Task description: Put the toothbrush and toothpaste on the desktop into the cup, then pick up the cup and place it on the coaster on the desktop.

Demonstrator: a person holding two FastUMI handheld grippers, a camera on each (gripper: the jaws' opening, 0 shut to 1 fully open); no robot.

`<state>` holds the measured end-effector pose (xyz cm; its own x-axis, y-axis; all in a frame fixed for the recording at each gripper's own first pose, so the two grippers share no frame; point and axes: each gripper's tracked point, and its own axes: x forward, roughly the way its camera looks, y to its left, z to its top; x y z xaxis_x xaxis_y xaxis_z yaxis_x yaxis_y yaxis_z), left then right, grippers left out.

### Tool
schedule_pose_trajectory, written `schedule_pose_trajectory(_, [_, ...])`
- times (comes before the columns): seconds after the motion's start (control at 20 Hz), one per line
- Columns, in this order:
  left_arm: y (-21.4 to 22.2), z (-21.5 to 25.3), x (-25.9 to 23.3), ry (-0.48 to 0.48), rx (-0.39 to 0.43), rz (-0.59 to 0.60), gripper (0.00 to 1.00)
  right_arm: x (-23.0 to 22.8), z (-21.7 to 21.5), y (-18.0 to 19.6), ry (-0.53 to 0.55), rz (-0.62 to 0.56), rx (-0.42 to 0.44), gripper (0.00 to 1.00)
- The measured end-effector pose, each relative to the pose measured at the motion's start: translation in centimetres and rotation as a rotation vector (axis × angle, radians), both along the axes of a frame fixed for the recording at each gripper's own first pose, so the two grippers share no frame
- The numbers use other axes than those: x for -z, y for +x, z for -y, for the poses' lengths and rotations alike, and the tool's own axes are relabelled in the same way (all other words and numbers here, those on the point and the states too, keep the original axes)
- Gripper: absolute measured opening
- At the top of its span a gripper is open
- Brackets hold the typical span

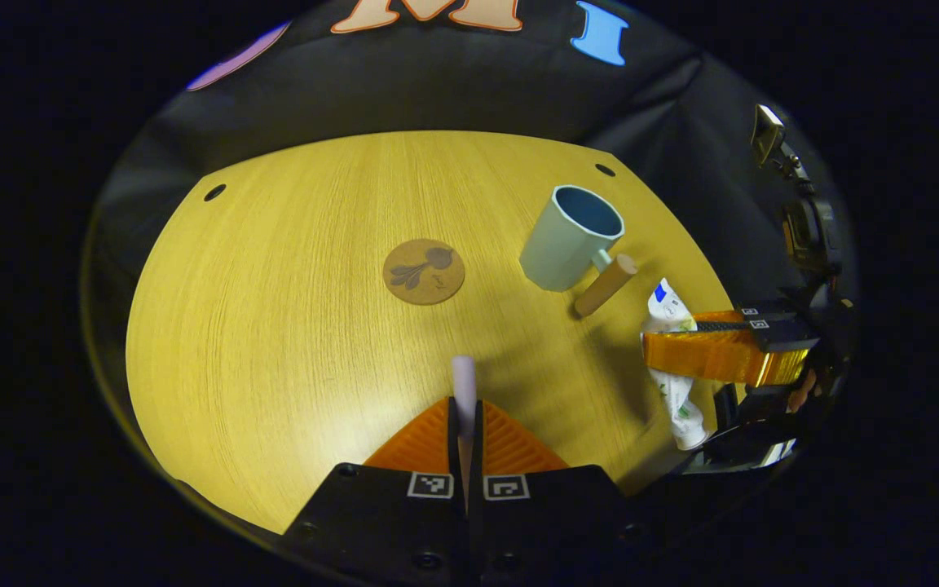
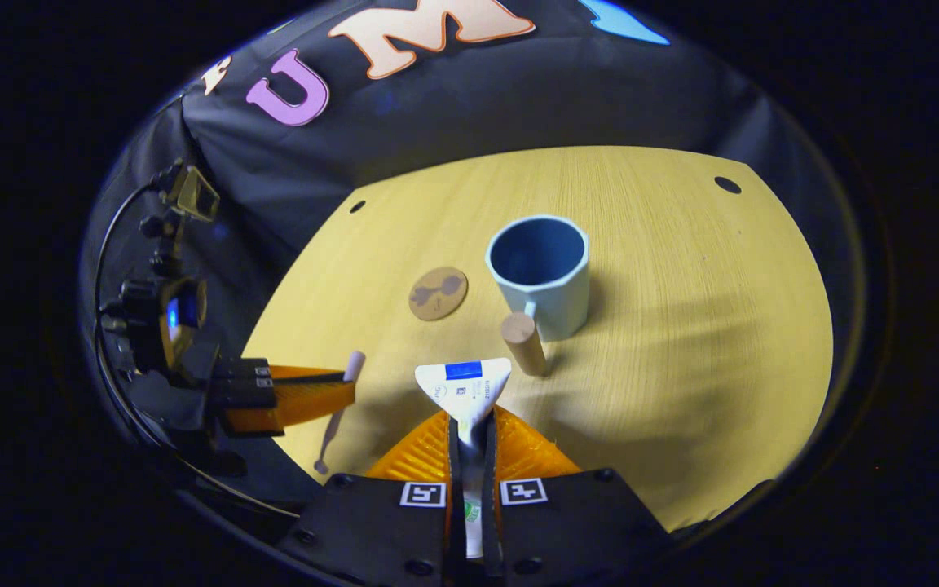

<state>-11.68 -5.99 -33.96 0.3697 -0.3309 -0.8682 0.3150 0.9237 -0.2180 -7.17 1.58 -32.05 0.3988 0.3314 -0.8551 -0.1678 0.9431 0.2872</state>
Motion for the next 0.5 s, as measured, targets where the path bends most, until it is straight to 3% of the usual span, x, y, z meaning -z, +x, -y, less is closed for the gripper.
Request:
schedule_pose_trajectory(0.3, [-1.9, -2.1, -2.5, -0.010, 0.007, 0.032, 0.00, -4.8, -0.1, 8.6, 0.076, 0.166, 0.066, 0.10])
schedule_pose_trajectory(0.5, [-0.3, -0.5, -2.6, -0.013, -0.005, 0.055, 0.00, -5.8, 0.2, 13.9, 0.080, 0.293, 0.089, 0.10])
